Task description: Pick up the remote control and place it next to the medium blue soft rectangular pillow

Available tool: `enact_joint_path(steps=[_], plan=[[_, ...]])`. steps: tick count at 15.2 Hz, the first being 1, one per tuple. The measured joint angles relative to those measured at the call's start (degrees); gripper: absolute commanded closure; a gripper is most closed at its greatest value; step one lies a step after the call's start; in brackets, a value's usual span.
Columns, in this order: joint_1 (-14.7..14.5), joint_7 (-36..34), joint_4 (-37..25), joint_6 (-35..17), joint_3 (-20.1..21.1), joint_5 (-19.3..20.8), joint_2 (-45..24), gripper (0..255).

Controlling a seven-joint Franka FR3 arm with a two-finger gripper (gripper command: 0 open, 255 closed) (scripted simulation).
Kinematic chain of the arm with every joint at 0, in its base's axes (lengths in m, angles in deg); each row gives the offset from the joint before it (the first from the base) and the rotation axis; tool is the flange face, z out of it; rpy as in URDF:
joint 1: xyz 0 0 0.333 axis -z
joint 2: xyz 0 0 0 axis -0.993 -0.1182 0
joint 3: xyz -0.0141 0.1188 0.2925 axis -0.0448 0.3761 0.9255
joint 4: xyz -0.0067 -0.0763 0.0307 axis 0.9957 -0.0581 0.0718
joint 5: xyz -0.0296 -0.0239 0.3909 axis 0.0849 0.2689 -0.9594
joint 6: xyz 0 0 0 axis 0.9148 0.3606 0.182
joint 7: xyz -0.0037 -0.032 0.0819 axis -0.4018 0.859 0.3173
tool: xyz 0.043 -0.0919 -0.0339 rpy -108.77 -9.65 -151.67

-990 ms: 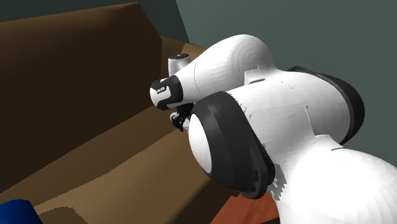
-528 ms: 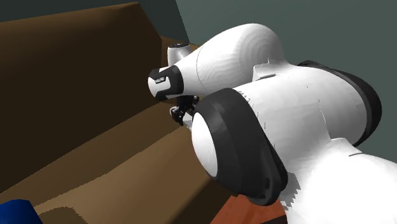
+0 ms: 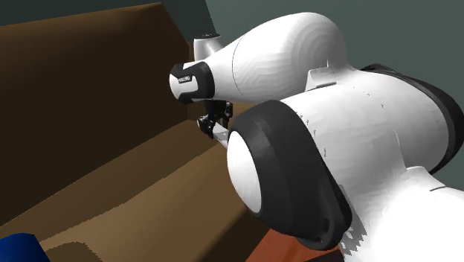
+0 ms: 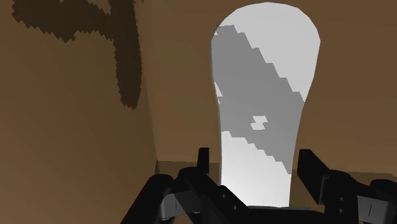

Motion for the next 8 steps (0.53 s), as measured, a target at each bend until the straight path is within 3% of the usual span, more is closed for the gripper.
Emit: enact_joint_path(steps=[8], plan=[[-0.08, 0.17, -3.44, 5.11, 0.09, -0.16, 1.67, 255]])
